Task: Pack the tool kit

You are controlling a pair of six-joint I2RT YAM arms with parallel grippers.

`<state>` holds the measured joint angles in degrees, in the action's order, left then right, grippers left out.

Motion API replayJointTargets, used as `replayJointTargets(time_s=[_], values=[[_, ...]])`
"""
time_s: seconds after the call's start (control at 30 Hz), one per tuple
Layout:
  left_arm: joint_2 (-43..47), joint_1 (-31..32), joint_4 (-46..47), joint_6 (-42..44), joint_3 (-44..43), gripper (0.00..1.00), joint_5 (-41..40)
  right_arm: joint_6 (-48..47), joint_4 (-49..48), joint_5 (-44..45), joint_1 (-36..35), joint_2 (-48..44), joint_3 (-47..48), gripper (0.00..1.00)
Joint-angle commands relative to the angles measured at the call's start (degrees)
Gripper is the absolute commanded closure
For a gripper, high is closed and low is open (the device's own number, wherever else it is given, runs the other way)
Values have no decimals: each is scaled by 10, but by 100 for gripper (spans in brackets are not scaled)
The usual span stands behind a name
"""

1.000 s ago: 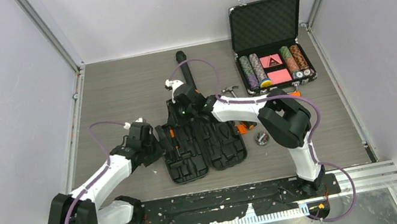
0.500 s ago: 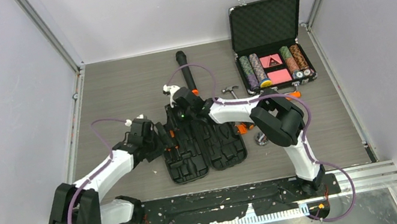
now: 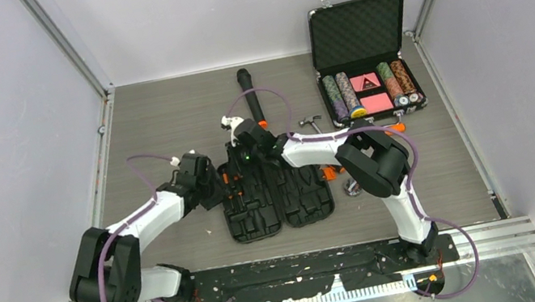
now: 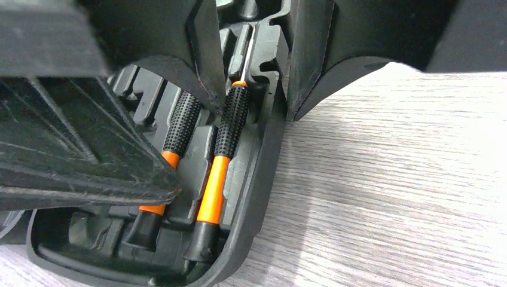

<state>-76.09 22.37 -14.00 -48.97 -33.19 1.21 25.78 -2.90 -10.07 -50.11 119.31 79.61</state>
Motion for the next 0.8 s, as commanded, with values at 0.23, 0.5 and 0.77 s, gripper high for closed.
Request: replayJointTargets(time_s=[0.23,0.5,0.77], values=[[-34,0,-49,6,3,60,-29,101,-90,-67,35,10,-113,94],[-18,0,-46,5,13,61,-25,198,-180,-86,61,43,-176,95],[18,0,-53,5,12,61,-19,207,-27,49,58,23,-176,94]])
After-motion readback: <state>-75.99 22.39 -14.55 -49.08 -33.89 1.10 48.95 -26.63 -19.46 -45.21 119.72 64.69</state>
